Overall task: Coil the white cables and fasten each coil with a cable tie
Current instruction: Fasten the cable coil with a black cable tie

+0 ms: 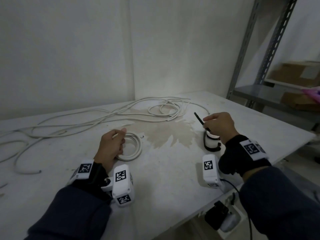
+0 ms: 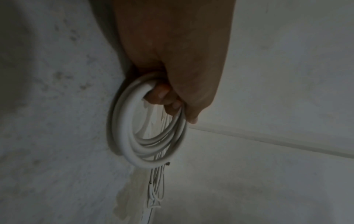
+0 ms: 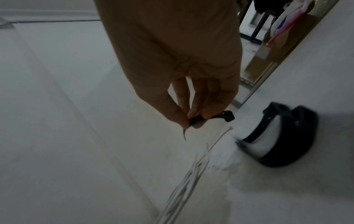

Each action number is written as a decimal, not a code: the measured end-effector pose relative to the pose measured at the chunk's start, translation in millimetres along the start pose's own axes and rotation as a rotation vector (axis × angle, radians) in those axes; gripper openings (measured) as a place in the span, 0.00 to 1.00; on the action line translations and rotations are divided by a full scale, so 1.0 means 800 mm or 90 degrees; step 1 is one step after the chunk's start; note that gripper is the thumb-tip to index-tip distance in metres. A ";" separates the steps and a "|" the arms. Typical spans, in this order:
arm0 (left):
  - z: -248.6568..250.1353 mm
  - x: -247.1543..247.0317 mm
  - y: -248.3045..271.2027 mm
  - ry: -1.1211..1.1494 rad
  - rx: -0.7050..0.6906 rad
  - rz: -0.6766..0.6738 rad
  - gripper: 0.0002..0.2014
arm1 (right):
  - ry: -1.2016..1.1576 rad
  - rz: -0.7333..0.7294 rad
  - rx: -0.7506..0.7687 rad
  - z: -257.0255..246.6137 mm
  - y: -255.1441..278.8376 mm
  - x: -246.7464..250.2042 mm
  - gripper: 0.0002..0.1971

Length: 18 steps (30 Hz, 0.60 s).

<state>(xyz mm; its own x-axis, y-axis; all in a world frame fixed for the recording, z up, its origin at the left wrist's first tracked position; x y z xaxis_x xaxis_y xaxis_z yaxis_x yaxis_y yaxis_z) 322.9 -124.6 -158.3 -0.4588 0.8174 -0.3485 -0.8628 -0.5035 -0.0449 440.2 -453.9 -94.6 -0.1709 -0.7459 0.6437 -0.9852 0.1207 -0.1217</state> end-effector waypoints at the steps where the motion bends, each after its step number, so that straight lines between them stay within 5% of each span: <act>1: 0.000 0.001 0.000 0.010 0.005 0.007 0.16 | -0.058 -0.026 0.004 -0.012 0.009 -0.005 0.09; 7: 0.006 0.009 0.007 0.048 0.021 0.015 0.17 | -0.390 -0.303 -0.034 -0.098 0.087 -0.075 0.08; 18: 0.070 0.157 0.049 0.001 -0.020 0.127 0.14 | -0.488 -0.604 -0.069 -0.215 0.203 -0.235 0.06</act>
<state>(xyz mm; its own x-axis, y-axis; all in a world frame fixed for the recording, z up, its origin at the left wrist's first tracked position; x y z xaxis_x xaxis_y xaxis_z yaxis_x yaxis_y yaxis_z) 219.9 -26.1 -151.3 -0.6195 0.7004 -0.3545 -0.7481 -0.6636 -0.0038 309.9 -181.3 -105.8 0.6310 -0.7562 -0.1731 -0.7172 -0.6537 0.2414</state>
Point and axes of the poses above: each hand's wrist, its own y-axis away from the middle knuckle, its own x-axis out of the back of the hand, z = x × y, the point moved 7 cm from there along -y, towards the middle knuckle, and after that the axes turned 12 degrees about y, right-handed, at the moved point
